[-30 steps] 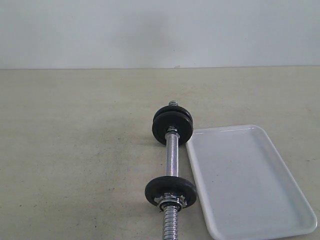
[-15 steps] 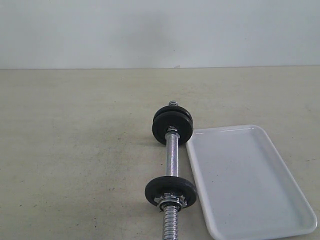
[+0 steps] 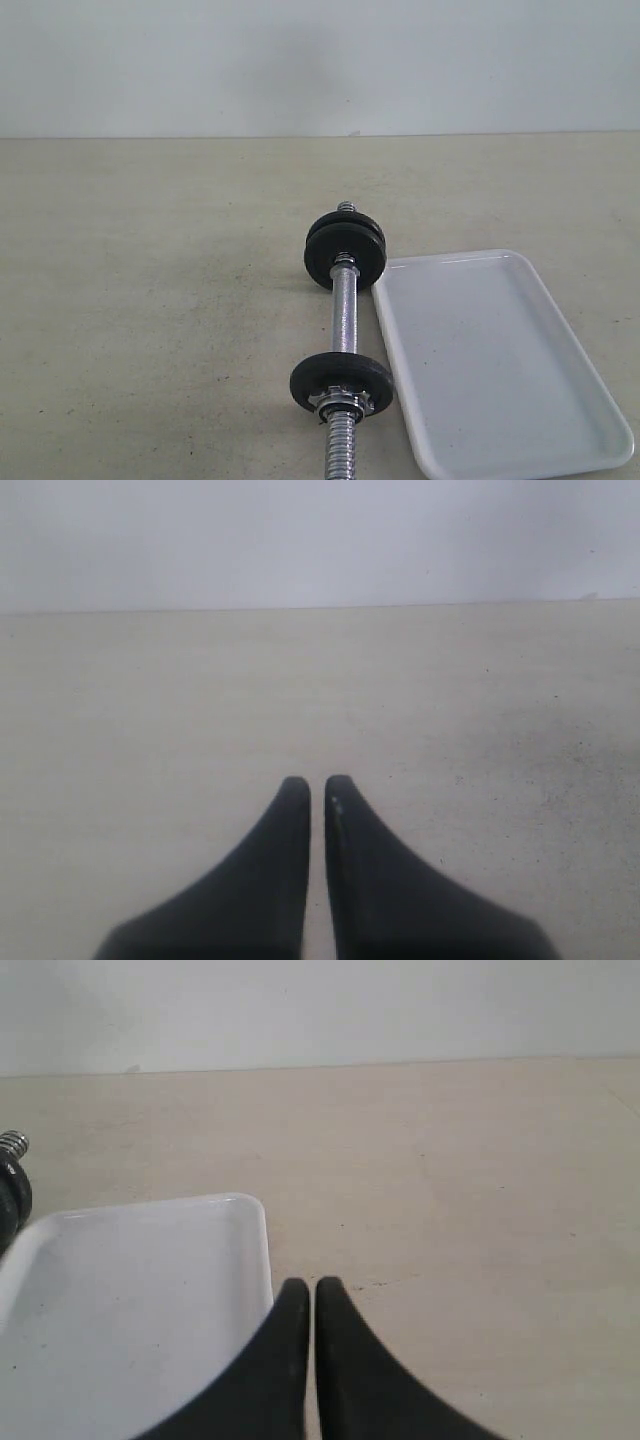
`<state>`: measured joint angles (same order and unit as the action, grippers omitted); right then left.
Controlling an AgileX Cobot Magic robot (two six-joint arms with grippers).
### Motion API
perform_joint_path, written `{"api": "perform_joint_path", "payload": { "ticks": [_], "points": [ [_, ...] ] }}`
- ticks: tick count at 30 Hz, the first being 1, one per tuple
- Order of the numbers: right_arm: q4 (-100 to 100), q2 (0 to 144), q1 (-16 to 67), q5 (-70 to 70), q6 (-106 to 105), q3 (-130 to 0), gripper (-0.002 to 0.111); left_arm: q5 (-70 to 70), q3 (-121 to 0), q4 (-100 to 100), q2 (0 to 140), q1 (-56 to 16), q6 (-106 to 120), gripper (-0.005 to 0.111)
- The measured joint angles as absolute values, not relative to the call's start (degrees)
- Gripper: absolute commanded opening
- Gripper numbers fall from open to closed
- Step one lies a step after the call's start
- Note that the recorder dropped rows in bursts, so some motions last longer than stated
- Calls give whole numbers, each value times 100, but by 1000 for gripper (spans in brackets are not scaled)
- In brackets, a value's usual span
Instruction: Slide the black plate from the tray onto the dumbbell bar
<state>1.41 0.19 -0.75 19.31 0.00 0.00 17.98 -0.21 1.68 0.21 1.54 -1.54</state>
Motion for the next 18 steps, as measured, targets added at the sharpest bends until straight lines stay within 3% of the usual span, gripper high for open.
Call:
{"api": "perform_joint_path", "payload": {
  "ticks": [18],
  "points": [
    [141,19,0,1931,0,0,0,1798,-21,168,21,154,-154,4]
  ]
}}
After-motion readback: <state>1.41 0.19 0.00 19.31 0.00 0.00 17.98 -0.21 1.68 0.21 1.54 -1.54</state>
